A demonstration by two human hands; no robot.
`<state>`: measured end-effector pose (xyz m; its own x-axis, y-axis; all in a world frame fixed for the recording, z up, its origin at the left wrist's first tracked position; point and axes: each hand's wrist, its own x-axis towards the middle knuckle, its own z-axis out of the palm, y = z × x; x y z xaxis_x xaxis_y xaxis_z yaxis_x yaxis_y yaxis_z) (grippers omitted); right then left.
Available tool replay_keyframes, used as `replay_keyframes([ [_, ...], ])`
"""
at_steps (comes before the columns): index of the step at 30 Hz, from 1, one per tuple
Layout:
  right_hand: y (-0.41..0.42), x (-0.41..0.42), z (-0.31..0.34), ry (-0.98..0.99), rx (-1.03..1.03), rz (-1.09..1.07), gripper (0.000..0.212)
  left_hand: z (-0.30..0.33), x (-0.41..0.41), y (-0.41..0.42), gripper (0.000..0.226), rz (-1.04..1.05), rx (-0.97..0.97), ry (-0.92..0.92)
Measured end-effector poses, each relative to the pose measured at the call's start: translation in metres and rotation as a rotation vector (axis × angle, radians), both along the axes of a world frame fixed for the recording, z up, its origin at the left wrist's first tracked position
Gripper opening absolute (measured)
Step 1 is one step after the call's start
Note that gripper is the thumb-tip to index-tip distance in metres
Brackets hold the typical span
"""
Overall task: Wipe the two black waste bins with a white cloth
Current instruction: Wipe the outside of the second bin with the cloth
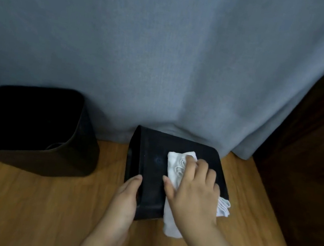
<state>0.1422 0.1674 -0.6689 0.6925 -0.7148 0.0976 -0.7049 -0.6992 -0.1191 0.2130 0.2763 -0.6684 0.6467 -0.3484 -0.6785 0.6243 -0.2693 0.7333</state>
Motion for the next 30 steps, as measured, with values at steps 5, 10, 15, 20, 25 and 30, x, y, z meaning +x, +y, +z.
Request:
replay_keyframes([
  [5, -0.015, -0.003, 0.012, 0.052, 0.043, 0.007, 0.066, 0.003, 0.005, 0.003, 0.025, -0.250, -0.067, -0.030],
  [10, -0.047, -0.021, 0.018, -0.201, 0.393, -0.022, 0.050, 0.009, 0.000, 0.008, 0.026, -0.284, -0.061, -0.232],
  [15, -0.046, -0.036, 0.009, -0.412, 0.356, -0.173, 0.044, 0.006, -0.013, 0.007, 0.024, -0.367, -0.169, -0.256],
  [20, -0.052, -0.042, 0.002, -0.343, 0.267, -0.049, 0.064, 0.018, -0.018, -0.002, 0.025, -0.422, -0.189, -0.367],
  [25, -0.051, -0.052, 0.038, -0.664, 0.436, 0.034, 0.043, 0.036, -0.008, -0.015, 0.026, -0.270, -0.155, -0.452],
  [30, -0.001, -0.039, 0.058, -0.611, 0.478, 0.305, 0.047, 0.032, -0.003, -0.019, 0.037, -0.157, -0.216, -0.286],
])
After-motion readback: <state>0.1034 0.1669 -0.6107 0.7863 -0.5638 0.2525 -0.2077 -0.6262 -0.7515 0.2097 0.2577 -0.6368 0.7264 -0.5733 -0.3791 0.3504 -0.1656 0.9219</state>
